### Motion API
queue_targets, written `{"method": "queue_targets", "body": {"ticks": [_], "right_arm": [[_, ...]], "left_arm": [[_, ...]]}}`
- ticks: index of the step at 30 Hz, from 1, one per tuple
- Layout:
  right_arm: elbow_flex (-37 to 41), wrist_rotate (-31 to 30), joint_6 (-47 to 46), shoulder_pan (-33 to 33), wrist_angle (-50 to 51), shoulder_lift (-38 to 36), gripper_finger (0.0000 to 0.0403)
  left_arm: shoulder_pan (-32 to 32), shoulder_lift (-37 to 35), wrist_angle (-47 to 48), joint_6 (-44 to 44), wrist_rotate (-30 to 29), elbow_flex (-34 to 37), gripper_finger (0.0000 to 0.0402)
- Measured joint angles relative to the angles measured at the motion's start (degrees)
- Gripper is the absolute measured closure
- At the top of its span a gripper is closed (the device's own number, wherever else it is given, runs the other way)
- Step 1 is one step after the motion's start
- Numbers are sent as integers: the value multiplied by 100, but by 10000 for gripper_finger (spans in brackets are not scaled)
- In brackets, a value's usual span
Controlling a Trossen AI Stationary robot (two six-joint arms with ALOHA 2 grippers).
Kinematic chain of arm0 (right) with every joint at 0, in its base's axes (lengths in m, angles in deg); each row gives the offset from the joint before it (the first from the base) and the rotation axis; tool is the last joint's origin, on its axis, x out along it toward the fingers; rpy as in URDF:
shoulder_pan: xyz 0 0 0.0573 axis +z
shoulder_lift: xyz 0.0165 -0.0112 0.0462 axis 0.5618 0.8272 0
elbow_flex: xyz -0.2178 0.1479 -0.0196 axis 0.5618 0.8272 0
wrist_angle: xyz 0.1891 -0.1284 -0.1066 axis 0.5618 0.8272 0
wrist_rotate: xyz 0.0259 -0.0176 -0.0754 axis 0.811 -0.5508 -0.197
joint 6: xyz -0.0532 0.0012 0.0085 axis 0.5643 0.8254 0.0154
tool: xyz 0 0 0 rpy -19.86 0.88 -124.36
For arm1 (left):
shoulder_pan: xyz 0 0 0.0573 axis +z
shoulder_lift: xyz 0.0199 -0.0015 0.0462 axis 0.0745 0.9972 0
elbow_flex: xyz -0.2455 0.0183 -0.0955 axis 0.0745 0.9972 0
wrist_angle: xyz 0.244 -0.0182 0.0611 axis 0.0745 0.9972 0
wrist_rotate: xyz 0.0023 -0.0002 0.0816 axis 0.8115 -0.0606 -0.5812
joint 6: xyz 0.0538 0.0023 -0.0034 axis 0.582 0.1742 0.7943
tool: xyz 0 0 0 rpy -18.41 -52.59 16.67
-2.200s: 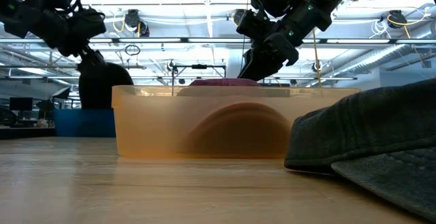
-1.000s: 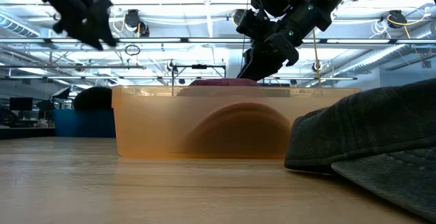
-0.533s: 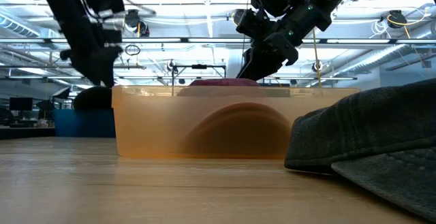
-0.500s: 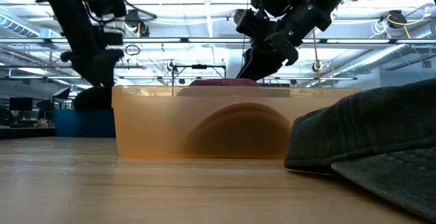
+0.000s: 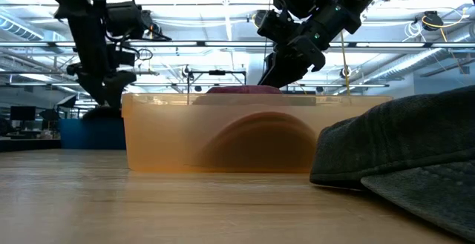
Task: Pick & Place hat
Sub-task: Put the top black cap into the blue bin
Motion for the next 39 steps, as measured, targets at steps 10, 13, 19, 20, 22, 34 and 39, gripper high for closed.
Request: {"method": "queue_targets", "body": {"ticks": [10,13,19,20,22,34,39], "right_arm": [[0,2,-33,-1,25,0,328],[0,2,-31,-2,26,0,328],[0,2,-16,-2,-8,0,328],[0,2,-15,-2,-13,0,328],[0,1,-5,-2,-13,0,328],[0,2,-20,-1,-10,0,328],[0,2,-8,-1,-11,0,328]], "left_arm": [[311,78,-174,247,492,233,133],[420,78,-153,367,697,338,133],[395,-186,-232,453,737,223,133],[378,-278,-255,470,735,189,133],[348,-486,-350,509,735,135,133],[936,-426,-873,334,442,209,133],[1275,357,-1497,557,1001,342,133]]}}
